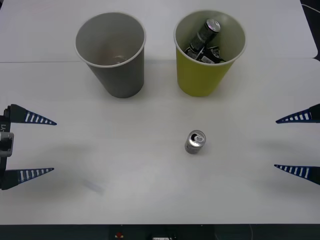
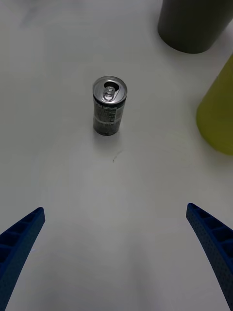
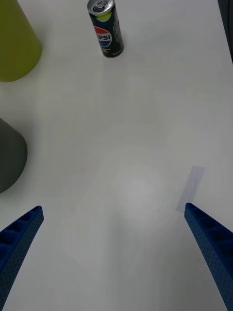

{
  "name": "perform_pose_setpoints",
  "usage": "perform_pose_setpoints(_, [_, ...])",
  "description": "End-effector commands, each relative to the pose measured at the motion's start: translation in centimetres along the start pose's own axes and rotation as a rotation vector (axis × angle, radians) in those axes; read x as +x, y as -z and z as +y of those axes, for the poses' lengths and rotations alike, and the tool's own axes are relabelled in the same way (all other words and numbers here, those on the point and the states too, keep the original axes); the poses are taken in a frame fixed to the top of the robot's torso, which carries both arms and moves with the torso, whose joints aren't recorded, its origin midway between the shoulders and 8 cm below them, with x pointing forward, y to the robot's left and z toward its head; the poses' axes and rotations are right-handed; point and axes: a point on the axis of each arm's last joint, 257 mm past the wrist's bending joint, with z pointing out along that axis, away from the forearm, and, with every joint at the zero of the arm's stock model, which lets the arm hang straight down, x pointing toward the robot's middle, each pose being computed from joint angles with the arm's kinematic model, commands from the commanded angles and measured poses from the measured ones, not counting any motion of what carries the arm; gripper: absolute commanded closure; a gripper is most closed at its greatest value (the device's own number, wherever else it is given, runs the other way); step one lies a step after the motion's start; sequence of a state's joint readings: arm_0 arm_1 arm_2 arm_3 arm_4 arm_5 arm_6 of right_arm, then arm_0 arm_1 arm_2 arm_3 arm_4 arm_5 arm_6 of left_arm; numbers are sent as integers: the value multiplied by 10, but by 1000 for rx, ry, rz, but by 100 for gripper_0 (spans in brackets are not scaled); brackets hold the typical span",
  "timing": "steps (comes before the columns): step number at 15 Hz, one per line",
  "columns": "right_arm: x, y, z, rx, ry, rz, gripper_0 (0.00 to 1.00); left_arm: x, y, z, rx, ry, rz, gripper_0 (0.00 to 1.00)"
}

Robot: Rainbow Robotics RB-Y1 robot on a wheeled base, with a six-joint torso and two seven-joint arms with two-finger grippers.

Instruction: Put the can into the green bin and the plastic bottle into the gray bin

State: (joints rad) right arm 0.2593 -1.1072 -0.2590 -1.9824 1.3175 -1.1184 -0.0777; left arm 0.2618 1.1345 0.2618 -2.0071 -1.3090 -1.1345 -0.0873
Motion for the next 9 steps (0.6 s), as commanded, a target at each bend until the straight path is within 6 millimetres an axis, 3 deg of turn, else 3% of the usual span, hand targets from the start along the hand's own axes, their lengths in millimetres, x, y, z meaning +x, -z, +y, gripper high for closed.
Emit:
perform_pose_setpoints(1, [2,-7,1,34,-48,-44,0,0,0,0,0,0,0,0])
perform_pose_setpoints(9, [5,-33,9,107,-146,-159,0,0,0,0,0,0,0,0])
